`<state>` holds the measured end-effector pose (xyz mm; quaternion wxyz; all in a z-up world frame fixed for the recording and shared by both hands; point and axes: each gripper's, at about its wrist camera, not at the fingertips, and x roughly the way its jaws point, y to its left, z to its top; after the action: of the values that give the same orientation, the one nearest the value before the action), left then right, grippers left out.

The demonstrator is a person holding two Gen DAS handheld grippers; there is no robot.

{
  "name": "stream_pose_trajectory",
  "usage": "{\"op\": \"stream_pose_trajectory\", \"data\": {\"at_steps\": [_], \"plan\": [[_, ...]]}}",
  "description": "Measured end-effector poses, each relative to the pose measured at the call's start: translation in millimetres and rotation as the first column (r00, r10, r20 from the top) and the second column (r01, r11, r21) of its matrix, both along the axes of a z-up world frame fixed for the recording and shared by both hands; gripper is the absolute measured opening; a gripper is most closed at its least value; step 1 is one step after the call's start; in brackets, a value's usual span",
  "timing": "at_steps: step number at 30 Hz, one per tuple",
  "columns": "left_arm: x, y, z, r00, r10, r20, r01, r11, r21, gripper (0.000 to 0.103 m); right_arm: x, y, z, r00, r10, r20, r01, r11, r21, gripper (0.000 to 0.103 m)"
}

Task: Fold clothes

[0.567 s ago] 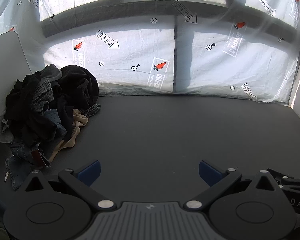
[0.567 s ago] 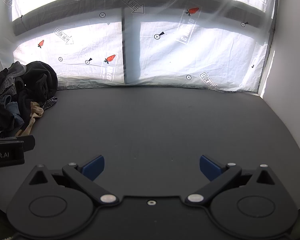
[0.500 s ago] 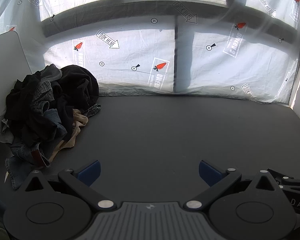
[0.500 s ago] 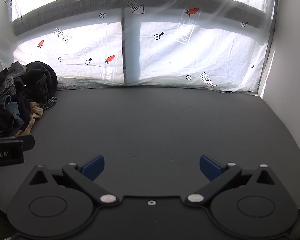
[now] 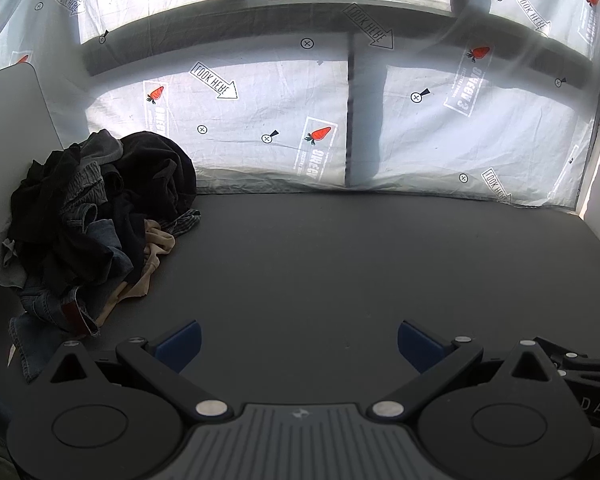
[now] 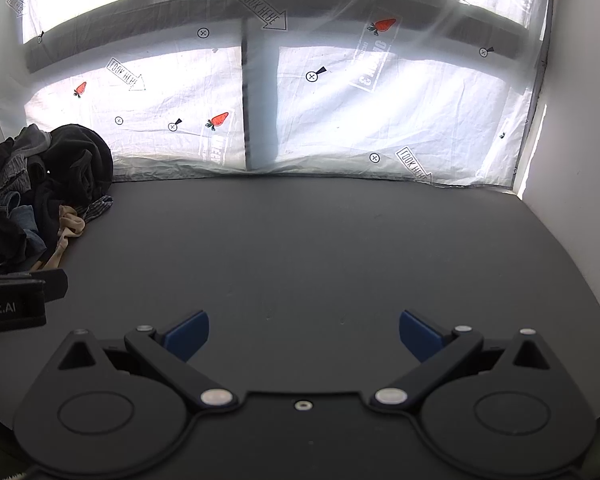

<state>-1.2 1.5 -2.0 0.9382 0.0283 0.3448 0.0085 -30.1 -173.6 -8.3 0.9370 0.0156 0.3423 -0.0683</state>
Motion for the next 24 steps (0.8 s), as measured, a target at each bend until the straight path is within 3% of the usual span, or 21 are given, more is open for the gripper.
{"op": "stream_pose_trajectory", "data": {"at_steps": [24], "plan": [[-1.4,9.1,-1.6,1.0,0.01,0.004,-0.01,1.0,0.001,0.103,-3.1,3.3,-3.5,1.0,-0.004,0.014,0.004,1.0,-0.011,0.103]]}}
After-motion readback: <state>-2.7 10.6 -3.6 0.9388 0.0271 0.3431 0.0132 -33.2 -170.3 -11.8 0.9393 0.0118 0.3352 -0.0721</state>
